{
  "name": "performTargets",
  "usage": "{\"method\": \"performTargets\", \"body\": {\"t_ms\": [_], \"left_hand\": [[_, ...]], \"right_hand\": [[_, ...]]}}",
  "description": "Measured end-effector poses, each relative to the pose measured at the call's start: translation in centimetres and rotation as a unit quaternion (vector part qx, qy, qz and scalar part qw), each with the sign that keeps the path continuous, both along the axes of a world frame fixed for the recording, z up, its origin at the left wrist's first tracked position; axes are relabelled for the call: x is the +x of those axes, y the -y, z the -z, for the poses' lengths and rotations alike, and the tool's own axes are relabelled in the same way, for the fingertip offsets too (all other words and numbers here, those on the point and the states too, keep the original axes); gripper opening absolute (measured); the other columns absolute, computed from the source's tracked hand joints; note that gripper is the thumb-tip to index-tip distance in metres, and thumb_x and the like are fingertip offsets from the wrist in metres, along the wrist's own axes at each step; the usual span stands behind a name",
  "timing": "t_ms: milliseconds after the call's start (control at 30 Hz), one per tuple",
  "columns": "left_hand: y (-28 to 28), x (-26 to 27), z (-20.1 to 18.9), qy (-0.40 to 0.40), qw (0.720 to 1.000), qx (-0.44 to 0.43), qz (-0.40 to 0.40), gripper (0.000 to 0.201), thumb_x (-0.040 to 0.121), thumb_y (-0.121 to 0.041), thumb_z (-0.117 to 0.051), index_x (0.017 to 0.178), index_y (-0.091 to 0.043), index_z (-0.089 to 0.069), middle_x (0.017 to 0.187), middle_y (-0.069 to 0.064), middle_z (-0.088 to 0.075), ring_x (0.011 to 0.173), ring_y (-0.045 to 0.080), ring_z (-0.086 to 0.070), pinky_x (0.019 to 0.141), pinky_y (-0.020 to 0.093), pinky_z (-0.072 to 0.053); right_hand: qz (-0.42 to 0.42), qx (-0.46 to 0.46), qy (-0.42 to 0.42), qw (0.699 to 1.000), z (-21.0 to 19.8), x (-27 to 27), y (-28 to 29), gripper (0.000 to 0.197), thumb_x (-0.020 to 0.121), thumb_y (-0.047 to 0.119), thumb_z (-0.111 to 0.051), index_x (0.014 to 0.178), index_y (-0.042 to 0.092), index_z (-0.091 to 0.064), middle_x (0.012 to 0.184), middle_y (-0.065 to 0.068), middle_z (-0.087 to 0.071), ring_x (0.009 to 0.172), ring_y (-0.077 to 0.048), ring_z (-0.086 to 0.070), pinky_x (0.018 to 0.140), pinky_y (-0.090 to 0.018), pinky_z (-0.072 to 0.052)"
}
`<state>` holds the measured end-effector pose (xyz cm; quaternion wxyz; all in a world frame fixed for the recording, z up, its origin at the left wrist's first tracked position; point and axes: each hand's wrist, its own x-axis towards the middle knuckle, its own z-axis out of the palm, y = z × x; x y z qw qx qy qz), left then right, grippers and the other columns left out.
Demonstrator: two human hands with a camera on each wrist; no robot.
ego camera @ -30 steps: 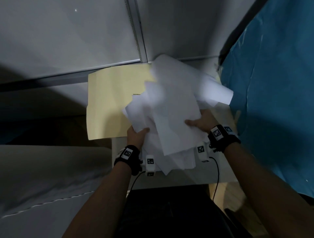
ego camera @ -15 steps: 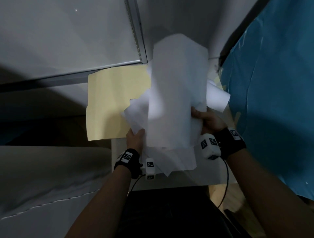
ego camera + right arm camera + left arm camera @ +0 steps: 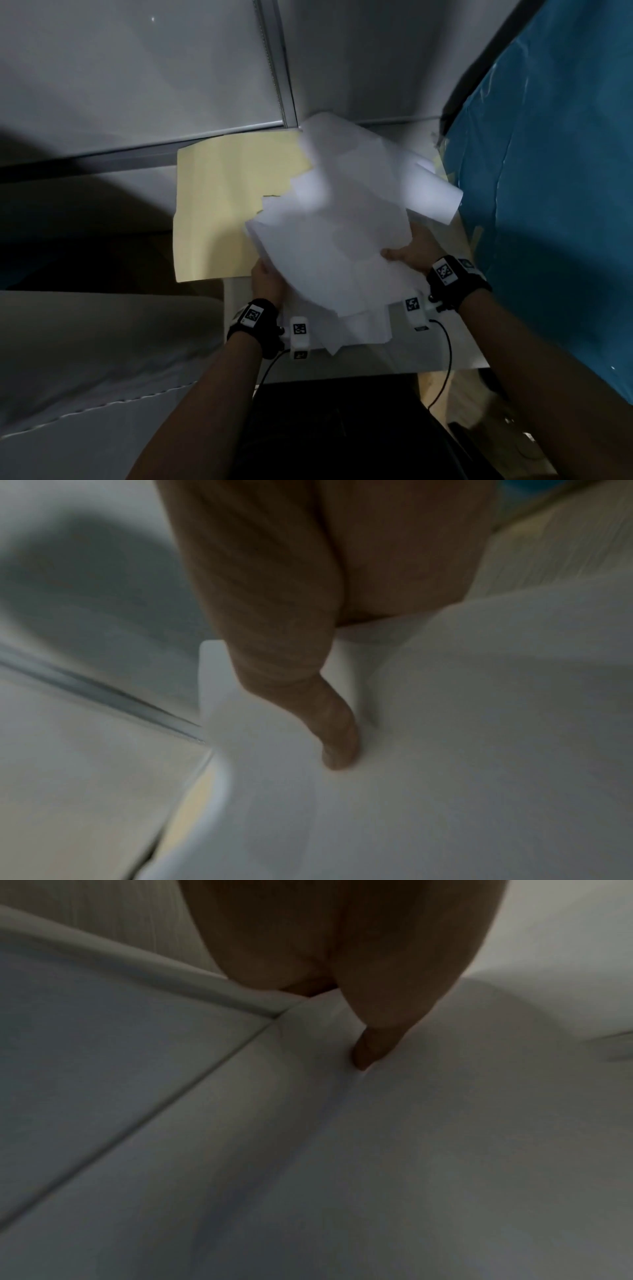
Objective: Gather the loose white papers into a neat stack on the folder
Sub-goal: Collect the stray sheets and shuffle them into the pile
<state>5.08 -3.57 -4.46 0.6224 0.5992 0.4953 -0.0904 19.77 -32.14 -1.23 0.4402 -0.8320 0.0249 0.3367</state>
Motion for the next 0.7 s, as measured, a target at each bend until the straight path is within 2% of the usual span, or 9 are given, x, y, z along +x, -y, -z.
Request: {"method": "performTargets", "body": {"t_ms": [67,200,267,333,467,567,633,667,700], "left_hand": [[0.0,1.0,0.6,0.014,0.998,0.051,-0.026,0.029,0.096,-0.022,-0.068,0.118,-0.003,-0.07,0.114,0.013,-0.076,0.109,0.037,-0.071,0.095,0.049,-0.057],[0.3,0.6,0.1,0.035,0.999,0.031,-0.021,0.052,0.079,-0.037,-0.072,0.118,-0.002,-0.07,0.114,0.016,-0.077,0.105,0.038,-0.072,0.094,0.061,-0.059],[0.9,1.0,-1.3,0.035,0.999,0.029,-0.029,0.055,0.083,-0.034,-0.074,0.128,-0.004,-0.067,0.123,0.014,-0.073,0.109,0.035,-0.07,0.1,0.057,-0.057],[0.9,1.2,-1.7,0.025,0.998,0.023,-0.046,0.047,0.094,-0.027,-0.072,0.135,-0.006,-0.064,0.126,0.012,-0.071,0.11,0.033,-0.068,0.102,0.053,-0.056],[0.6,1.2,-1.0,0.029,0.997,0.01,-0.075,0.035,0.092,-0.014,-0.07,0.126,-0.008,-0.067,0.118,0.011,-0.072,0.106,0.036,-0.069,0.099,0.055,-0.057],[0.4,1.0,-1.0,0.053,0.996,0.003,-0.073,0.033,0.092,-0.015,-0.071,0.123,-0.002,-0.068,0.114,0.015,-0.073,0.101,0.035,-0.069,0.093,0.05,-0.057],[0.4,0.8,-1.0,0.068,0.997,0.019,-0.033,0.013,0.094,-0.012,-0.07,0.105,-0.006,-0.071,0.101,0.009,-0.072,0.091,0.028,-0.067,0.085,0.041,-0.052],[0.5,0.7,-0.9,0.057,0.998,0.027,-0.014,0.006,0.1,-0.008,-0.065,0.101,-0.011,-0.07,0.1,0.007,-0.07,0.09,0.026,-0.065,0.085,0.038,-0.048],[0.7,0.5,-0.7,0.031,0.999,0.036,0.0,0.013,0.106,-0.008,-0.057,0.109,-0.012,-0.069,0.11,0.011,-0.069,0.099,0.028,-0.066,0.09,0.036,-0.046]], "right_hand": [[-0.028,-0.024,0.011,0.999,0.5,-0.2,1.0,0.067,0.079,0.012,-0.089,0.138,0.006,-0.059,0.127,-0.007,-0.067,0.115,-0.023,-0.061,0.097,-0.034,-0.048],[-0.03,-0.04,0.038,0.998,0.8,-0.6,1.6,0.042,0.096,0.021,-0.073,0.134,0.008,-0.065,0.129,-0.011,-0.07,0.111,-0.025,-0.066,0.095,-0.034,-0.051],[-0.046,-0.042,0.104,0.993,-0.3,0.0,1.3,0.031,0.102,0.017,-0.063,0.132,0.01,-0.067,0.123,-0.007,-0.07,0.103,-0.02,-0.064,0.089,-0.029,-0.049],[-0.083,-0.057,0.195,0.976,-1.9,1.5,0.9,0.024,0.104,0.014,-0.058,0.124,0.011,-0.069,0.114,-0.005,-0.069,0.097,-0.023,-0.063,0.085,-0.033,-0.051],[-0.184,-0.172,0.355,0.9,-4.9,5.7,0.4,0.016,0.099,0.014,-0.061,0.11,0.018,-0.073,0.107,-0.009,-0.07,0.103,-0.039,-0.059,0.087,-0.048,-0.044],[-0.203,-0.164,0.384,0.886,-5.3,7.1,-1.7,0.017,0.099,0.019,-0.064,0.113,0.021,-0.073,0.108,-0.008,-0.07,0.103,-0.04,-0.06,0.09,-0.053,-0.044],[-0.214,-0.127,0.386,0.888,-4.7,6.7,-3.9,0.017,0.099,0.021,-0.064,0.113,0.016,-0.074,0.106,-0.01,-0.071,0.099,-0.041,-0.062,0.089,-0.055,-0.046],[-0.219,-0.11,0.387,0.889,-4.5,6.3,-5.1,0.017,0.099,0.021,-0.065,0.112,0.014,-0.074,0.104,-0.011,-0.071,0.097,-0.041,-0.063,0.087,-0.054,-0.046],[-0.223,-0.094,0.392,0.887,-4.0,6.0,-6.2,0.017,0.098,0.02,-0.065,0.11,0.013,-0.075,0.101,-0.011,-0.072,0.095,-0.04,-0.063,0.085,-0.053,-0.047]]}}
